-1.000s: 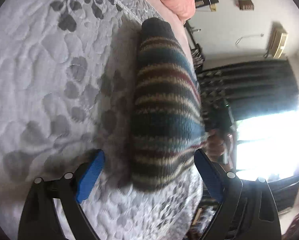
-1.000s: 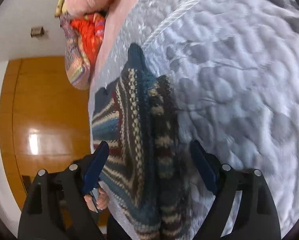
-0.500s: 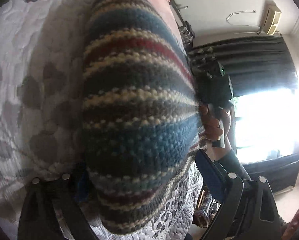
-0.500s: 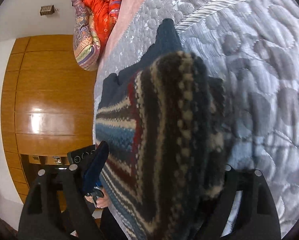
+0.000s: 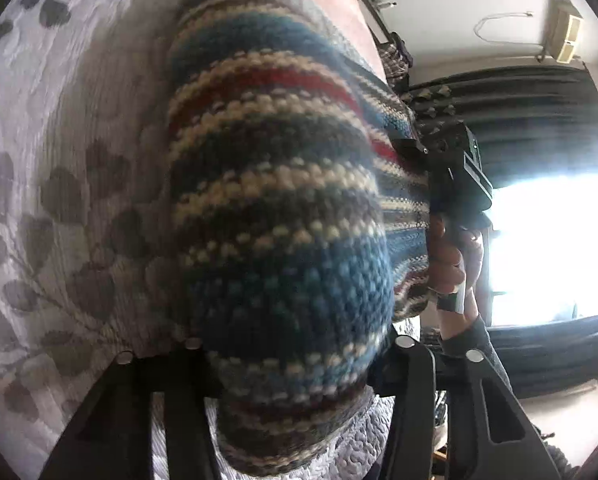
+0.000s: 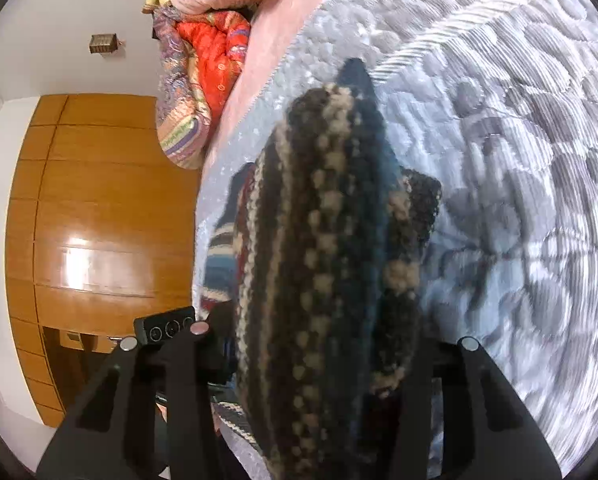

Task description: Fold small clothes

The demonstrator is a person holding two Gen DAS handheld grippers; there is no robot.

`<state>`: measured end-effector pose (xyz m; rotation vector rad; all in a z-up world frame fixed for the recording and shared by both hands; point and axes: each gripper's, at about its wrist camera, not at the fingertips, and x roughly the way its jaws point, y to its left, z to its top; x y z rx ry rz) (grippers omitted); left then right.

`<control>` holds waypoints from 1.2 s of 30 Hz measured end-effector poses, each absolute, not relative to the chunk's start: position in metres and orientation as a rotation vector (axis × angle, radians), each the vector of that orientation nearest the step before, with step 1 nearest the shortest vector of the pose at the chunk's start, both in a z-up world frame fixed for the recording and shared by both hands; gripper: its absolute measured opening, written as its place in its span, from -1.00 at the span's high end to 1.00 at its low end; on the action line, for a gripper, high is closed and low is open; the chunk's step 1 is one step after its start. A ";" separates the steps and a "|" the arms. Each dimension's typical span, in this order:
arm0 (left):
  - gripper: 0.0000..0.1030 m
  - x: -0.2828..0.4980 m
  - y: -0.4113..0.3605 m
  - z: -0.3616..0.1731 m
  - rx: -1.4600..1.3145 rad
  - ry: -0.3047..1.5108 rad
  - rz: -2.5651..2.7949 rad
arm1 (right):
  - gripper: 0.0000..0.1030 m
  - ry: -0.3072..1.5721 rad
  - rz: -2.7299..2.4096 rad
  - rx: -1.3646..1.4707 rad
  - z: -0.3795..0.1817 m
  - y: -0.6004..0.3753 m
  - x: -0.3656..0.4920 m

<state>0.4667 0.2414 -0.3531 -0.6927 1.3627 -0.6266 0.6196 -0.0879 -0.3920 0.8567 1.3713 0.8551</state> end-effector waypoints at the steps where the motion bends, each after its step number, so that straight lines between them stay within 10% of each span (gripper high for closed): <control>1: 0.12 0.464 0.242 -0.347 -0.686 1.357 -0.636 | 0.16 1.363 0.858 0.863 -0.386 -0.086 0.617; 21: 0.09 0.250 0.373 -0.322 -0.715 1.393 -0.546 | 0.14 1.555 1.014 0.815 -0.386 0.081 0.440; 29: -0.58 0.218 0.398 -0.320 -0.683 1.353 -0.287 | -0.44 1.457 0.857 0.786 -0.364 0.038 0.431; 36: -0.57 0.190 0.373 -0.246 -0.685 1.083 -0.444 | 0.12 1.361 0.819 0.619 -0.314 0.027 0.414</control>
